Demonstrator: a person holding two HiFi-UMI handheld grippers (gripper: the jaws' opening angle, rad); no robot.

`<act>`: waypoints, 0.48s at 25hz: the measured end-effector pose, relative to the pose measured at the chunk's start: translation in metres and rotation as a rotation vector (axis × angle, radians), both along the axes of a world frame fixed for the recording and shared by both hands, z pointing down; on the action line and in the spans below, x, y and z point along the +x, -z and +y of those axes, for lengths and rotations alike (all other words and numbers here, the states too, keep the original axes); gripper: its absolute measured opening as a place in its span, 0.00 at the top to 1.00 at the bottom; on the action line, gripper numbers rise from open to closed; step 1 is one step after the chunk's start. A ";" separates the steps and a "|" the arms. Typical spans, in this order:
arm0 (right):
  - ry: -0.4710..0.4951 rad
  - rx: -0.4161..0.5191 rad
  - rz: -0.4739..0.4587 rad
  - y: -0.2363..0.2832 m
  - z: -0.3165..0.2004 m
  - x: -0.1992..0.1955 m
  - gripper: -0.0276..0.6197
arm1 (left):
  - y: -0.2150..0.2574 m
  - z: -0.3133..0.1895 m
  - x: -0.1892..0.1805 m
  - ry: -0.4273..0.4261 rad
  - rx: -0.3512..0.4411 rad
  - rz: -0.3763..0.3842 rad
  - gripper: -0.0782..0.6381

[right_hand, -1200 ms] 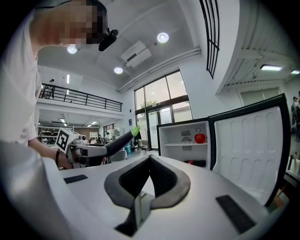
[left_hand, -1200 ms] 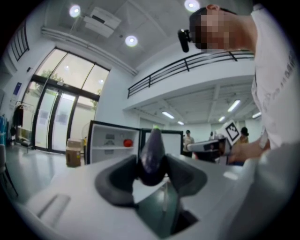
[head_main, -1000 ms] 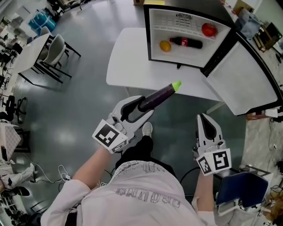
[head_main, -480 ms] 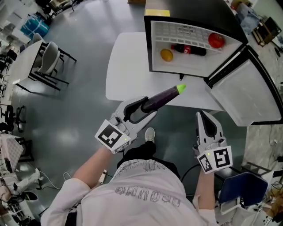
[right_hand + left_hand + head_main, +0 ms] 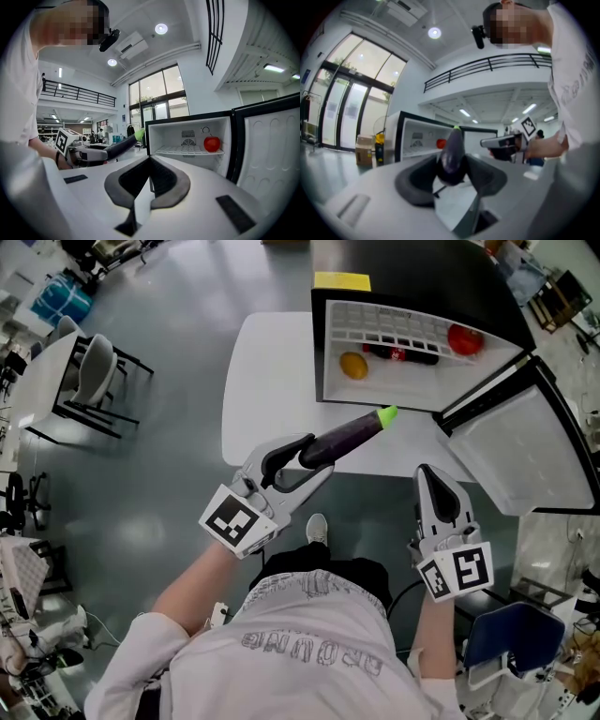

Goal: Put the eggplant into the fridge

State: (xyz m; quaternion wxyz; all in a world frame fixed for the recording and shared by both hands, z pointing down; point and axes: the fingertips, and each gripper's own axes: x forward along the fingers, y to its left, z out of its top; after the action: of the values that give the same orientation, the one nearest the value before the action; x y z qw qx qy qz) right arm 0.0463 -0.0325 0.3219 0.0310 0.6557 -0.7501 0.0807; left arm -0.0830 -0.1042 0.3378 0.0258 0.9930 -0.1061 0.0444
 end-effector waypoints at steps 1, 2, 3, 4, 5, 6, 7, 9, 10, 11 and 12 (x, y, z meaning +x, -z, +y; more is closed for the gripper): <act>0.001 0.002 0.000 0.000 -0.003 0.000 0.95 | 0.000 -0.002 0.001 -0.003 0.002 0.004 0.61; 0.002 0.003 0.001 0.001 -0.005 0.000 0.95 | 0.001 -0.004 0.002 -0.003 0.004 0.008 0.61; 0.004 0.003 0.001 0.001 -0.007 0.000 0.95 | 0.002 -0.006 0.003 -0.003 0.006 0.011 0.61; 0.006 0.003 0.002 0.002 -0.009 0.000 0.95 | 0.003 -0.007 0.003 -0.002 0.008 0.015 0.61; 0.009 0.003 0.003 0.002 -0.010 0.000 0.95 | 0.004 -0.009 0.004 -0.003 0.010 0.017 0.61; 0.011 0.004 0.003 0.003 -0.012 0.000 0.95 | 0.005 -0.010 0.005 -0.003 0.013 0.017 0.61; 0.013 0.006 0.002 0.004 -0.014 0.001 0.95 | 0.005 -0.012 0.006 -0.002 0.015 0.016 0.61; 0.018 0.008 0.000 0.004 -0.018 0.003 0.95 | 0.005 -0.015 0.008 0.007 0.013 0.017 0.61; 0.022 0.009 -0.001 0.004 -0.020 0.004 0.95 | 0.005 -0.016 0.008 0.014 0.010 0.015 0.61; 0.026 0.010 -0.001 0.004 -0.021 0.006 0.95 | 0.005 -0.018 0.010 0.021 0.010 0.012 0.61; 0.029 0.011 -0.002 0.004 -0.023 0.008 0.95 | 0.005 -0.019 0.011 0.026 0.013 0.010 0.61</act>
State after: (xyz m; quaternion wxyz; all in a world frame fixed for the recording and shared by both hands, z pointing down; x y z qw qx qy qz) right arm 0.0541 -0.0558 0.3183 0.0279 0.6447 -0.7601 0.0764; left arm -0.0717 -0.1236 0.3330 0.0203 0.9919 -0.1190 0.0384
